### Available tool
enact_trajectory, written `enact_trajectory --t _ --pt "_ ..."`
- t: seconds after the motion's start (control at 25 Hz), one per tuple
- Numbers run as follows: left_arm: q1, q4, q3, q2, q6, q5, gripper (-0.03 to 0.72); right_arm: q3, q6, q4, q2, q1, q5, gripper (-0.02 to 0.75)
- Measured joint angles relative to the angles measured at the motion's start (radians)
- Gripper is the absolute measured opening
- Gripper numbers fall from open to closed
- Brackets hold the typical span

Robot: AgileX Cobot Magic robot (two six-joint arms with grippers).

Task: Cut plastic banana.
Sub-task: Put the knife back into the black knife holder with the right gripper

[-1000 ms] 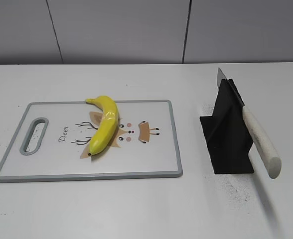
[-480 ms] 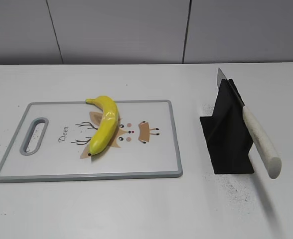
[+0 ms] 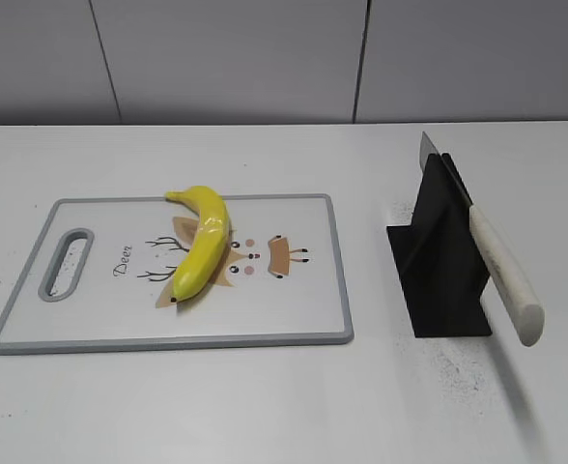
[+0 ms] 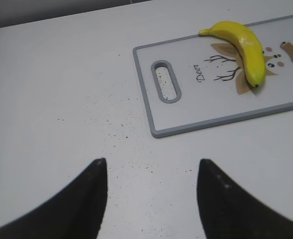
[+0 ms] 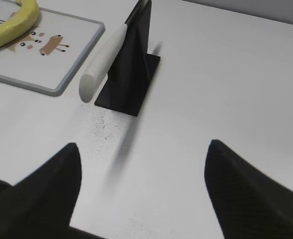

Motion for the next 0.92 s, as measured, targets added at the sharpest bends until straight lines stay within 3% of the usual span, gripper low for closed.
enact_trajectory --t 0.48,0.92 --pt "0.003 0.001 0.0 0.0 0.0 0.0 0.544 0.0 -0.002 -0.001 0.0 -0.195 -0.001 0.531" --pt "0.003 0.001 0.0 0.0 0.0 0.0 0.543 0.0 -0.002 -0.001 0.0 -0.208 -0.001 0.524"
